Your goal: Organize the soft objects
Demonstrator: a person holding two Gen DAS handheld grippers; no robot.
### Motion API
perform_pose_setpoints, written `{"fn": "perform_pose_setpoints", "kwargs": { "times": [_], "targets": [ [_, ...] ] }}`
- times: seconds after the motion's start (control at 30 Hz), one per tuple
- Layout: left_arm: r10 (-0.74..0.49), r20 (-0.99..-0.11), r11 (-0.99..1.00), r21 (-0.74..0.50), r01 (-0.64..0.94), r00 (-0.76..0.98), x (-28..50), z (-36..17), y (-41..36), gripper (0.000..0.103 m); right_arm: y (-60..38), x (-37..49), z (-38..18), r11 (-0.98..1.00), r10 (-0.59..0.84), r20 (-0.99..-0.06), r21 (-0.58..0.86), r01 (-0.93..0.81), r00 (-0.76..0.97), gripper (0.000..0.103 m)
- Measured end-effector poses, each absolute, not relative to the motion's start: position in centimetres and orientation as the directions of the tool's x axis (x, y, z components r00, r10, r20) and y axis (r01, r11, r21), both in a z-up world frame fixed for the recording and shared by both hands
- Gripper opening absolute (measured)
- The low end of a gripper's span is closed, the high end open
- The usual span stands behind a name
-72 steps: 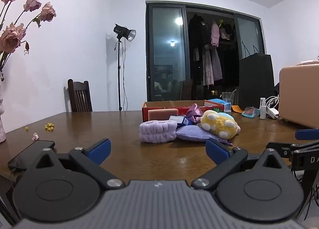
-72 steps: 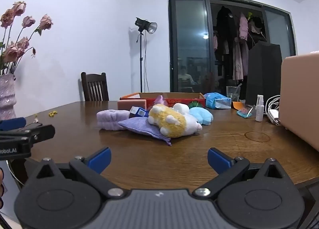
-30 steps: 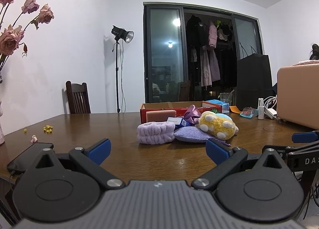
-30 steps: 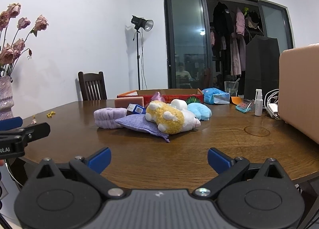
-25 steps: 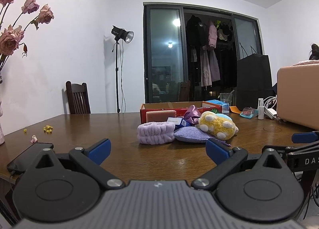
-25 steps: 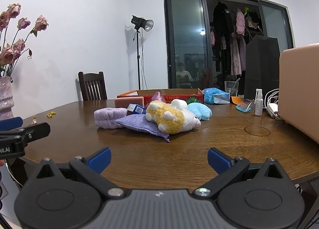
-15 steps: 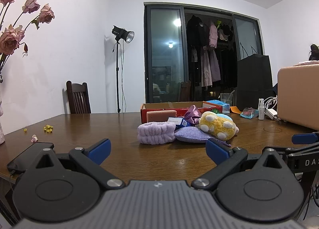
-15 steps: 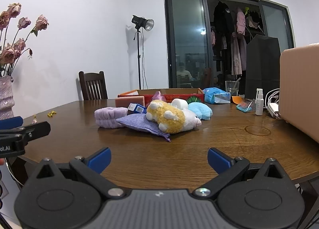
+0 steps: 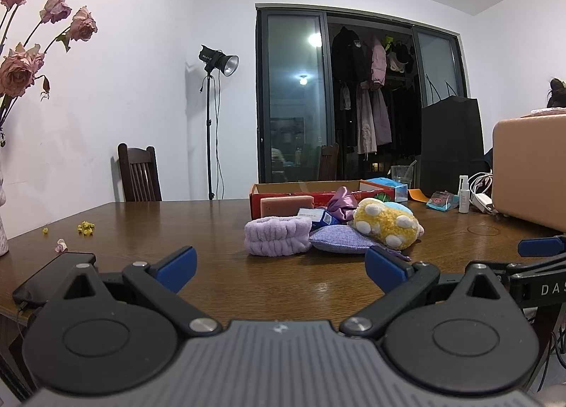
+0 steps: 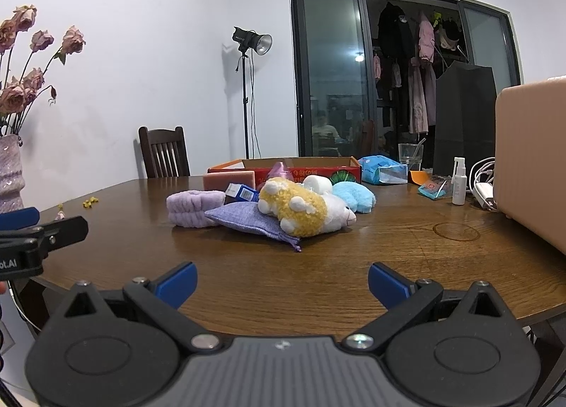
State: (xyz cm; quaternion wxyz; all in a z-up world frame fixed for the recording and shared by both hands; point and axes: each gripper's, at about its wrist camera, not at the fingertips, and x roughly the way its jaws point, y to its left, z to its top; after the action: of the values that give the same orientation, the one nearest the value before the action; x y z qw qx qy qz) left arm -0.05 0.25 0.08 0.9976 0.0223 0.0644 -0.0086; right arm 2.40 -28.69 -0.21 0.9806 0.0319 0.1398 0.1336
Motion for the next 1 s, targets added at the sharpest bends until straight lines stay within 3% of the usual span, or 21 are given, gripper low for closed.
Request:
{"fn": "perform_pose_setpoints", "kwargs": {
  "times": [1.0],
  "targets": [
    [0.017,-0.135,0.998,0.069,-0.007,0.991,0.76,-0.42,1.22,0.103,-28.67,2.44,-0.33,0.954,0.300,-0.268,0.103,-0.283,0.915,0.103]
  ]
}}
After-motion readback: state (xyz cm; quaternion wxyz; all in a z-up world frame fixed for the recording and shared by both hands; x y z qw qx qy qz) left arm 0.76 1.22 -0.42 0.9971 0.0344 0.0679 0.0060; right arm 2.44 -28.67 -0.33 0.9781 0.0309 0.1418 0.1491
